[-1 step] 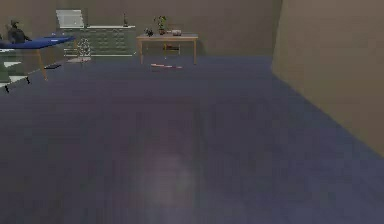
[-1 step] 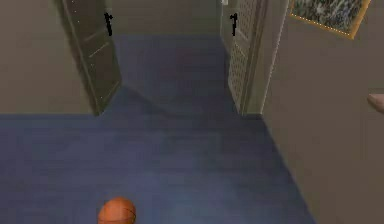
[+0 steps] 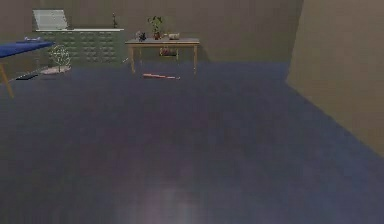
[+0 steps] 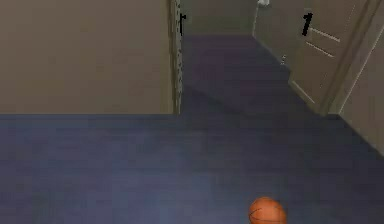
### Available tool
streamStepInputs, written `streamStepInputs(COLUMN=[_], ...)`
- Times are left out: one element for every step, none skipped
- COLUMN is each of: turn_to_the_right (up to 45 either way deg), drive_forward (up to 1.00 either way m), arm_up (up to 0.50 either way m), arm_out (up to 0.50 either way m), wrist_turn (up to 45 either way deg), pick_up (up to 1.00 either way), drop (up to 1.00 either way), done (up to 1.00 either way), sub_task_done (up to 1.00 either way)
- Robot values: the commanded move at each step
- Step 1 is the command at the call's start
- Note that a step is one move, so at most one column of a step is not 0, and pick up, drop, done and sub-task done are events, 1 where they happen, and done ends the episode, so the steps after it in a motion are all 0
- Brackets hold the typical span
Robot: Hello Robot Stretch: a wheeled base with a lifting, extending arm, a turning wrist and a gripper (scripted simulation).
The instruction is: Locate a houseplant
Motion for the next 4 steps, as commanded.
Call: streamStepInputs(turn_to_the_right=[3.0, 0.0, 0.0, 0.0], drive_forward=[0.0, 1.0, 1.0, 1.0], arm_up=[0.0, 0.0, 0.0, 0.0], arm_out=[0.0, 0.0, 0.0, 0.0], wrist_turn=[0.0, 0.0, 0.0, 0.0], pick_up=[0.0, 0.0, 0.0, 0.0], drop=[0.0, 0.0, 0.0, 0.0], done=[0.0, 0.0, 0.0, 0.0], sub_task_done=[0.0, 0.0, 0.0, 0.0])
